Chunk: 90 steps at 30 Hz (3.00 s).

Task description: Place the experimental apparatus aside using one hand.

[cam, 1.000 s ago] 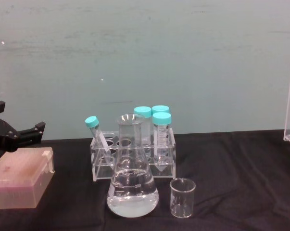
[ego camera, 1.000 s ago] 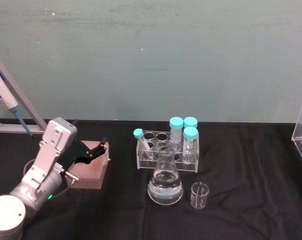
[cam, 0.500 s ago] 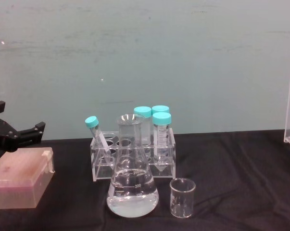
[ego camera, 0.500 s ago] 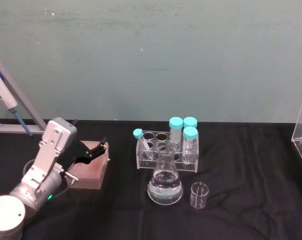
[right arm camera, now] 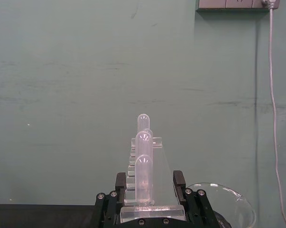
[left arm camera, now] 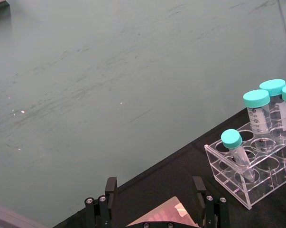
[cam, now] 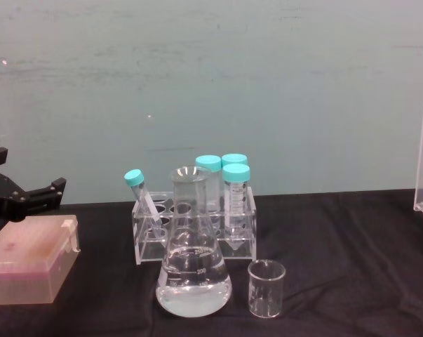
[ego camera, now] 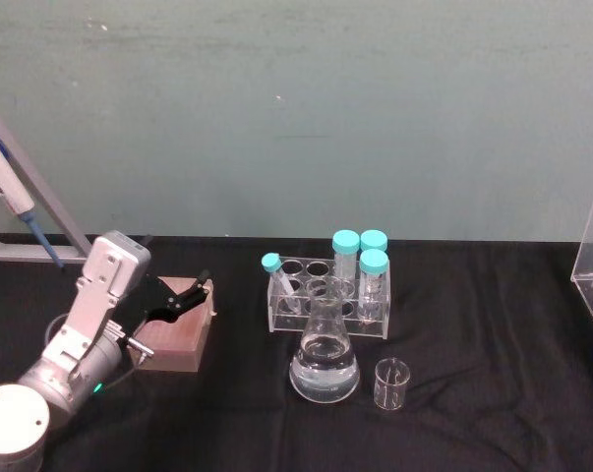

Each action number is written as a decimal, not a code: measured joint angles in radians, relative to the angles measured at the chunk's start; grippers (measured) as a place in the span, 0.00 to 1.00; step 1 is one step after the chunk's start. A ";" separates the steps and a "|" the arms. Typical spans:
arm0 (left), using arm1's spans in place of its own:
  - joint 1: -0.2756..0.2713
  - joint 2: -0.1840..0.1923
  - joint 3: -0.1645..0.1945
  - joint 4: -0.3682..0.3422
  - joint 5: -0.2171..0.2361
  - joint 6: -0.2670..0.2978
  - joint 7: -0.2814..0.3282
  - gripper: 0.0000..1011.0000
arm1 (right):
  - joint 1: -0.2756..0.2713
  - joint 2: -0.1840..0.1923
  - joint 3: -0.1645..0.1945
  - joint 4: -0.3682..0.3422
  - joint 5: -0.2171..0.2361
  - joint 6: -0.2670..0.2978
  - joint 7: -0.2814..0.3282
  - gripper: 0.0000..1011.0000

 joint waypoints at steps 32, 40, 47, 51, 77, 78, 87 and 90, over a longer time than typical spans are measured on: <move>0.000 0.000 0.000 0.000 0.000 0.000 0.000 0.99 | 0.020 0.000 -0.001 0.036 -0.008 0.006 -0.008 0.60; 0.000 0.000 0.000 0.000 0.000 0.000 0.000 0.99 | 0.023 0.000 0.001 0.039 0.002 0.005 -0.001 0.60; 0.000 0.000 0.000 0.000 0.000 0.000 0.000 0.99 | 0.022 -0.001 0.001 0.038 0.001 0.005 -0.001 0.60; 0.000 0.000 0.000 0.000 0.000 0.000 0.000 0.99 | 0.022 -0.001 0.000 0.038 0.000 0.005 -0.001 0.60; 0.000 0.000 0.000 0.000 0.000 0.000 0.000 0.99 | 0.021 -0.001 0.000 0.037 -0.002 0.006 -0.001 0.93; 0.000 0.000 0.000 0.000 0.000 0.000 0.000 0.99 | 0.021 -0.001 0.000 0.037 -0.002 0.006 -0.001 0.95; 0.000 0.000 0.000 0.000 0.000 0.000 0.000 0.99 | 0.021 -0.001 0.000 0.037 -0.002 0.006 -0.002 0.99; 0.000 0.000 0.000 0.000 0.000 0.000 0.000 0.99 | 0.021 0.000 0.000 0.037 -0.002 0.006 -0.002 0.99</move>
